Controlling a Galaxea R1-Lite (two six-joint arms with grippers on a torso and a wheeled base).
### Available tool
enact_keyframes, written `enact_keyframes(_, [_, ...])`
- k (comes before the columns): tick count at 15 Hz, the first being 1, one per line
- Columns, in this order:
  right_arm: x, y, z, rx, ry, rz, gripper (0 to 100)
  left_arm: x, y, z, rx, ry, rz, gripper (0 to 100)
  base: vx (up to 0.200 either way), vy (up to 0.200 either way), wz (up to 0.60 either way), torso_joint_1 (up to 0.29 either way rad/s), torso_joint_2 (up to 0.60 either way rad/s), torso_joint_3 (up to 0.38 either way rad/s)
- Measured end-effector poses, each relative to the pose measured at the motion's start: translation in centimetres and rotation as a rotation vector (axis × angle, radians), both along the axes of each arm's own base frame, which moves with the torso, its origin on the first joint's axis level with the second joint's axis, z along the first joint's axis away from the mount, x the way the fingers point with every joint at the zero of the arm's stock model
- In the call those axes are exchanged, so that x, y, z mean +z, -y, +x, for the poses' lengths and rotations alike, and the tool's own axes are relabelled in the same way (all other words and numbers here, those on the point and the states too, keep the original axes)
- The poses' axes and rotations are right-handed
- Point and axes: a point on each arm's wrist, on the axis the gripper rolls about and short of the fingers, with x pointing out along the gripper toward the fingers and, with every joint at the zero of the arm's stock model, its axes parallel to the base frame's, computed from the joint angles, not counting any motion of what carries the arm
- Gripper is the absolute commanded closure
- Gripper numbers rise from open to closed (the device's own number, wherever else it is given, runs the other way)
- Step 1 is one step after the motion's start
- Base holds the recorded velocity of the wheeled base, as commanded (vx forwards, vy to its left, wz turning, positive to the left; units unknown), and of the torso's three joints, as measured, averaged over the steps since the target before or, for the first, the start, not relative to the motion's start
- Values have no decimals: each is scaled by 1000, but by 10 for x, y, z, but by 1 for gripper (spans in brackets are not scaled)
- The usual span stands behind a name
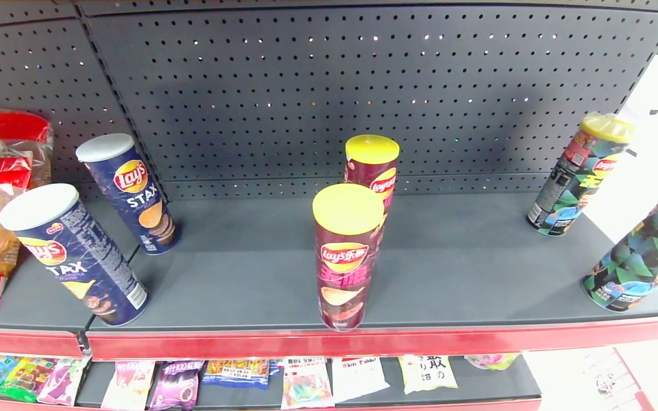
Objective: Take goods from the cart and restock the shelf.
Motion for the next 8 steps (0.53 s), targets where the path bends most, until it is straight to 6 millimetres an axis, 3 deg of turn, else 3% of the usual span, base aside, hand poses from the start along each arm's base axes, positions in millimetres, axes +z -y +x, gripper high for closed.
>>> enact_keyframes(1, [0,0,0,0,0,0,0,29,2,7,-93,1,-3,0,0,0,0,0,0,0])
enact_keyframes(3, [0,0,0,0,1,0,0,57,8,27,-230,-60,13,0,0,0,0,0,0,0])
enact_keyframes(8, [0,0,0,0,0,0,0,59,27,89,-367,-231,178,0,0,0,0,0,0,0])
